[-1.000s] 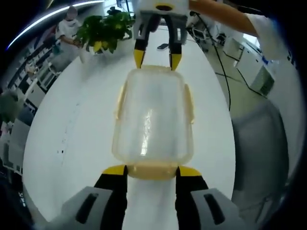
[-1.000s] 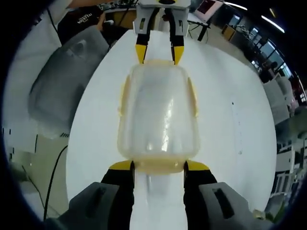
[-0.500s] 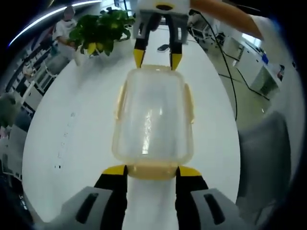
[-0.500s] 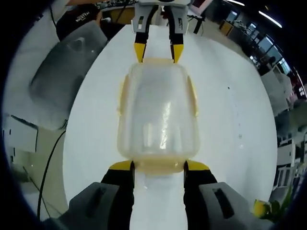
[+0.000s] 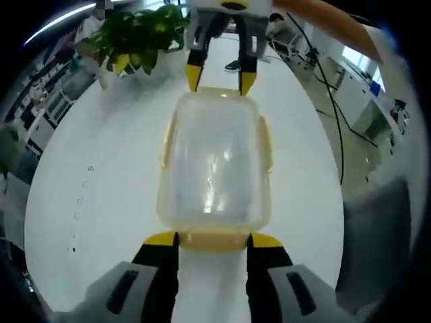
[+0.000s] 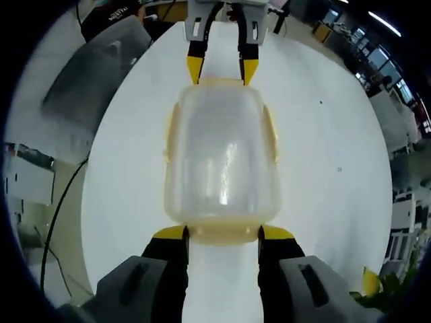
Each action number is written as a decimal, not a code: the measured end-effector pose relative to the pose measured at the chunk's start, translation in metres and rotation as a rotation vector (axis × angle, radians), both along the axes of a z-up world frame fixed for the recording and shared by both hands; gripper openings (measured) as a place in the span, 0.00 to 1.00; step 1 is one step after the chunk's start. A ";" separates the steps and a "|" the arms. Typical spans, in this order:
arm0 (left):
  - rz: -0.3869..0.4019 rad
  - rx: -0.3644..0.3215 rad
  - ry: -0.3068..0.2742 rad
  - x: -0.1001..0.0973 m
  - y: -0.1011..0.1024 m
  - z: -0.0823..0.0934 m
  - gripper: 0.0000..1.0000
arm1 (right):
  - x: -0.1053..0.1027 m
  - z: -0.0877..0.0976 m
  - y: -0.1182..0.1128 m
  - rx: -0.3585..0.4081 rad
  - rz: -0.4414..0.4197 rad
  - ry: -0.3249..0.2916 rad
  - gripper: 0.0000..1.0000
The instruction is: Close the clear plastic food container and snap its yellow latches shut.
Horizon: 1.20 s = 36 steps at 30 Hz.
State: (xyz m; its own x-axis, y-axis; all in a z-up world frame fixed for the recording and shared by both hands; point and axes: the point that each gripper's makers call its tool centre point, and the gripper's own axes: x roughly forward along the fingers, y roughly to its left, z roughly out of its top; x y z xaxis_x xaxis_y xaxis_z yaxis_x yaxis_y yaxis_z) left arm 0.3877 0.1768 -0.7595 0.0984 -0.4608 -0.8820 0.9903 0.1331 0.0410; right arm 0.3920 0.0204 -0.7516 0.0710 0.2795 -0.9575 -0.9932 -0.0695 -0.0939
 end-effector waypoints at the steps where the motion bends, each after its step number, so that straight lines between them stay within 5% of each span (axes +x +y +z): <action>1: 0.000 0.001 0.001 0.002 -0.002 -0.001 0.33 | 0.001 -0.002 -0.002 -0.003 -0.001 -0.001 0.37; 16: 0.013 0.038 0.040 0.008 -0.014 -0.022 0.33 | 0.012 -0.035 -0.015 -0.089 0.000 0.032 0.37; 36: -0.009 0.080 0.052 0.004 -0.011 -0.029 0.34 | 0.009 -0.043 -0.015 -0.104 -0.001 0.044 0.37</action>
